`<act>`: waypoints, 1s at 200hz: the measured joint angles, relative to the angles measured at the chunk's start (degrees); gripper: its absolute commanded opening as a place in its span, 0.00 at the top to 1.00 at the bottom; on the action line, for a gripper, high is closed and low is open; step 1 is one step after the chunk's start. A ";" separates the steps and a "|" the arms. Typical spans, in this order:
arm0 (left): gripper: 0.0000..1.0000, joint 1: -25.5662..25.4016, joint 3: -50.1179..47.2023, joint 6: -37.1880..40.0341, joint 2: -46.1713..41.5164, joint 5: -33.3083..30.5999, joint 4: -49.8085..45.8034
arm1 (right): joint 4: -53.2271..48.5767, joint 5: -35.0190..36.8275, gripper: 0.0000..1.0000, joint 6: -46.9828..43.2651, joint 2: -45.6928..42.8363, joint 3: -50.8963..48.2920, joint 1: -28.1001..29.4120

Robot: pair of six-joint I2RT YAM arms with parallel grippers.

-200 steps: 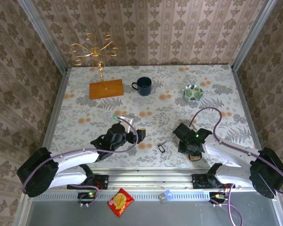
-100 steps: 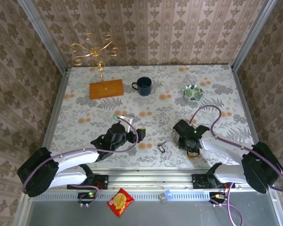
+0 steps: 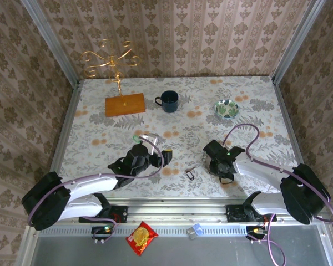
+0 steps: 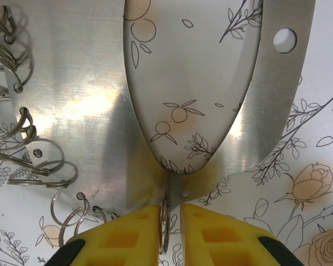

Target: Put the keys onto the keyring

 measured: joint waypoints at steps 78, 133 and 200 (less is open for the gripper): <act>0.10 0.00 0.39 0.00 0.00 0.00 0.02 | 0.61 0.00 0.87 -0.17 0.68 0.00 -0.09; 0.10 0.00 0.44 0.00 0.00 0.00 0.00 | 0.61 -0.02 0.93 -0.17 1.01 0.00 -0.20; 0.11 0.00 0.61 0.07 -0.02 -0.02 -0.09 | 0.44 -0.02 1.00 -0.61 0.98 0.15 -0.28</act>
